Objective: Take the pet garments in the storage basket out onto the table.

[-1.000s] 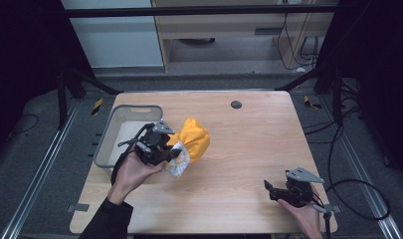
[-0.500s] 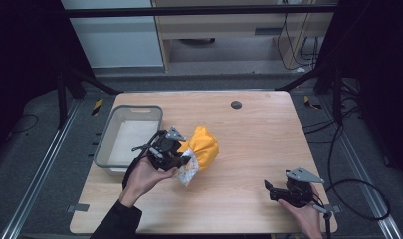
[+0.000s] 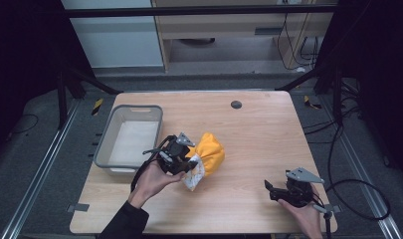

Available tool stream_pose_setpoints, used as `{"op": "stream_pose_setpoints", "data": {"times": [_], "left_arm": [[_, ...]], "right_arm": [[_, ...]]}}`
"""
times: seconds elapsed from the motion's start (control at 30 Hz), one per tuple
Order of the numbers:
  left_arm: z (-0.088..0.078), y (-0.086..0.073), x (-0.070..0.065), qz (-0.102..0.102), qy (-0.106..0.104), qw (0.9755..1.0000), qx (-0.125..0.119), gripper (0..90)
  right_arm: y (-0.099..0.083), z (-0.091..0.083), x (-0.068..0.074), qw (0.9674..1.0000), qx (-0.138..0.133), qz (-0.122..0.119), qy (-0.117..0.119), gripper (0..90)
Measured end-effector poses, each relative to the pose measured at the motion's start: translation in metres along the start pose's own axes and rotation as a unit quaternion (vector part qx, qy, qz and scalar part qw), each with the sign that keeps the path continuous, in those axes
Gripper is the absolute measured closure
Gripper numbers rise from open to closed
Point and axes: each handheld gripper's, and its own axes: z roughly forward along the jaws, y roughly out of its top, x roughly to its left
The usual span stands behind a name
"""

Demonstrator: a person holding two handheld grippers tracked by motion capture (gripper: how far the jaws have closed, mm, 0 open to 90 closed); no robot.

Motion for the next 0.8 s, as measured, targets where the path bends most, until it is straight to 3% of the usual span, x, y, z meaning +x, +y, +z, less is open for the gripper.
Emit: {"op": "stream_pose_setpoints", "data": {"times": [0.8], "left_arm": [[0.045,-0.005,-0.013,0.015,-0.014,0.9994,0.029,81.4]], "right_arm": [[0.000,0.000,0.000,1.0000,0.000,-0.002,0.000,12.1]]}}
